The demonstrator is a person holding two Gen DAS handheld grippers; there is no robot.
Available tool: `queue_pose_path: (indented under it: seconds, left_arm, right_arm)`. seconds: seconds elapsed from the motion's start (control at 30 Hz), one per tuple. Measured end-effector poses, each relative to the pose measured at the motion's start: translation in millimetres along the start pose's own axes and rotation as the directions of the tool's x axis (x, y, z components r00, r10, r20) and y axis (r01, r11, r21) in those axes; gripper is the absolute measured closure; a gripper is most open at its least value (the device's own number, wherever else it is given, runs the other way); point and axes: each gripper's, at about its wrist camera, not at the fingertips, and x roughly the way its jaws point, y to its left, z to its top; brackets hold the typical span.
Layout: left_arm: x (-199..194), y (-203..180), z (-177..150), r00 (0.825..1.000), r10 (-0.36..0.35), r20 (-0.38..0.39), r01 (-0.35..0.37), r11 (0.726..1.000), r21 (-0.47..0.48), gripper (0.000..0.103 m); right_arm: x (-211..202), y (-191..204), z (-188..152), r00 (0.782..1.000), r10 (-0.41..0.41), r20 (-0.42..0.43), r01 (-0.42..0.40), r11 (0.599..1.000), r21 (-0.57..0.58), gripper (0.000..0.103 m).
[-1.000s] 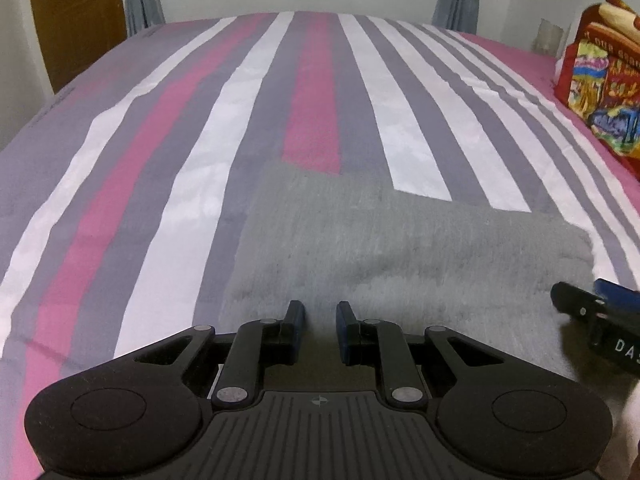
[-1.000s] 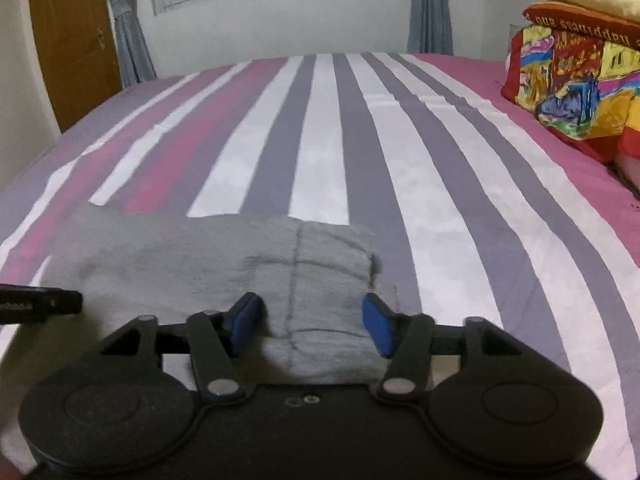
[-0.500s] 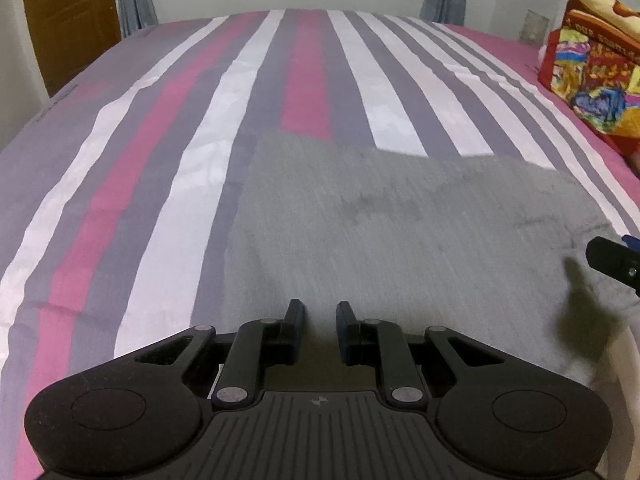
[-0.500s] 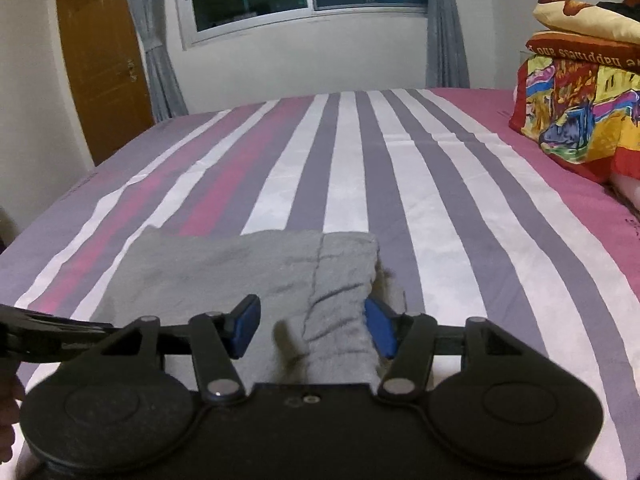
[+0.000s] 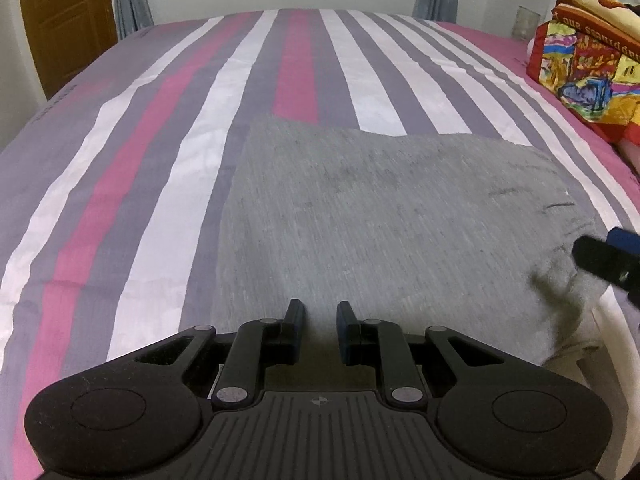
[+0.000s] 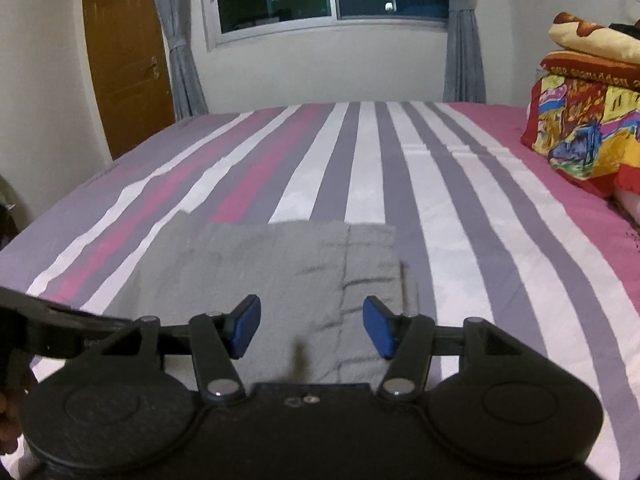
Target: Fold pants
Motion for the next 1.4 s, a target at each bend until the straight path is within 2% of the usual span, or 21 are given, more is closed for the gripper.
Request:
queue_pose_path:
  seconds: [0.1,0.23,0.37,0.57,0.77,0.8,0.87,0.93,1.07,1.23,1.33,1.4]
  left_arm:
    - [-2.5,-1.0,-3.9,1.0,0.001,0.004,-0.001,1.0,0.006,0.085]
    - [-4.8,0.0,-8.9,1.0,-0.01,0.007,0.01,1.0,-0.001,0.084]
    - [-6.0,1.6,-16.8,1.0,-0.02,0.021,0.02,1.0,-0.003,0.084]
    - [-6.2,2.5,-24.1,0.999,-0.018,0.042,0.018,1.0,0.0,0.084]
    - [-4.7,3.5,-22.1,0.999,-0.021,0.033,0.022,1.0,-0.015,0.084]
    - [-4.7,3.2,-22.3,0.999,-0.019,0.034,0.02,1.0,-0.013,0.084]
    - [-4.9,2.7,-22.1,0.999,-0.015,0.031,0.015,1.0,-0.015,0.084]
    - [-5.7,2.4,-21.5,0.999,-0.014,0.03,0.014,1.0,-0.016,0.084]
    - [-7.3,3.8,-17.4,1.0,-0.013,0.017,0.014,0.999,-0.037,0.084]
    - [-12.2,5.1,-14.6,1.0,-0.007,0.018,0.008,0.998,-0.055,0.084]
    - [-14.1,6.3,-11.0,1.0,0.007,0.021,-0.005,0.998,-0.057,0.084]
    - [-14.0,8.5,-7.5,1.0,0.011,0.023,-0.01,0.998,-0.062,0.084]
  right_arm:
    - [2.5,4.5,-7.8,1.0,0.007,-0.029,-0.007,1.0,-0.018,0.046]
    - [19.5,5.2,-23.3,0.993,-0.037,-0.11,0.03,0.997,-0.069,0.047]
    - [22.4,5.7,-35.6,0.992,-0.056,-0.111,0.046,0.995,-0.091,0.046]
    - [22.1,0.5,-41.6,0.991,-0.049,-0.128,0.046,0.999,-0.026,0.042]
    - [19.6,-2.3,-42.0,0.99,-0.04,-0.133,0.039,0.999,-0.01,0.041]
    - [20.9,-4.3,-42.8,0.989,-0.037,-0.145,0.038,0.999,0.004,0.04]
    - [24.7,-17.0,-47.2,0.984,0.003,-0.179,0.016,0.994,0.107,0.04]
    - [22.3,-27.4,-47.6,0.985,0.035,-0.167,-0.003,0.981,0.192,0.04]
    - [8.0,-22.3,-37.6,0.989,0.015,-0.144,0.006,0.99,0.142,0.042]
    - [-19.2,-19.0,-20.8,0.998,-0.028,-0.054,0.032,0.996,0.087,0.042]
    - [-20.5,-20.3,-5.0,1.0,-0.028,-0.011,0.028,0.997,0.077,0.042]
    - [-15.2,-19.0,2.8,1.0,-0.018,-0.015,0.019,0.997,0.077,0.042]
